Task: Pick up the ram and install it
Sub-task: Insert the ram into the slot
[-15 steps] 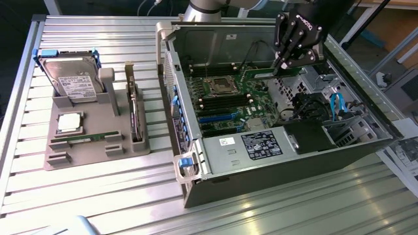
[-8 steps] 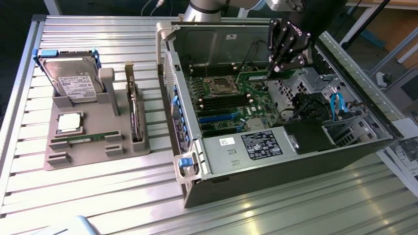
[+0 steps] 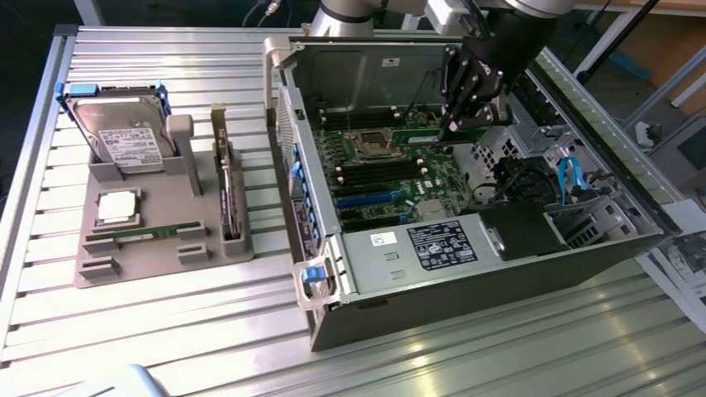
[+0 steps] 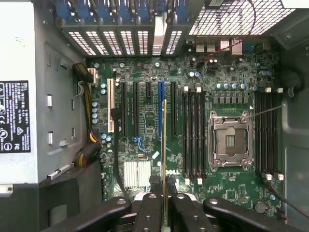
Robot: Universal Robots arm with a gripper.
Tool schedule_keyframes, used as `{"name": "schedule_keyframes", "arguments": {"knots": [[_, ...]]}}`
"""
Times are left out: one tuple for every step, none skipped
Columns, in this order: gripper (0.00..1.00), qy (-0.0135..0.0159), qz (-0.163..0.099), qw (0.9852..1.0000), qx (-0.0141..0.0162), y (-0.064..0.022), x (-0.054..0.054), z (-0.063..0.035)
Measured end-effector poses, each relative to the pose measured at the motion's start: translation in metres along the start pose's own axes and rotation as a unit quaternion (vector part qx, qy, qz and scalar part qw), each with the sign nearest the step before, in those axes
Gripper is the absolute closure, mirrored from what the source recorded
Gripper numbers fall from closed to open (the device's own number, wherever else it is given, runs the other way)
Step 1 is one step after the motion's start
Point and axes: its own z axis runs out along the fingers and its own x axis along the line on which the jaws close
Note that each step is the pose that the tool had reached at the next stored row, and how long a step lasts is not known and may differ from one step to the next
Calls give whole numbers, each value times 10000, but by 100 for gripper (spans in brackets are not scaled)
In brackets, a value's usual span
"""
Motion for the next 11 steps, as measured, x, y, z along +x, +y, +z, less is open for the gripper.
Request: {"name": "schedule_keyframes", "arguments": {"knots": [[86, 1, 1, 10000, 0, 5, -15, 24], [86, 0, 3, 10000, 0, 14, -32, 47], [86, 0, 4, 10000, 0, 25, -54, 69], [86, 0, 5, 10000, 0, 33, -76, 88], [86, -1, 6, 10000, 0, 48, -114, 118], [86, 0, 6, 10000, 0, 61, -142, 145], [86, 0, 7, 10000, 0, 70, -156, 162], [86, -1, 7, 10000, 0, 79, -172, 181], [86, 0, 7, 10000, 0, 88, -187, 201], [86, -1, 7, 10000, 0, 108, -216, 241], [86, -1, 8, 10000, 0, 116, -229, 260]]}}
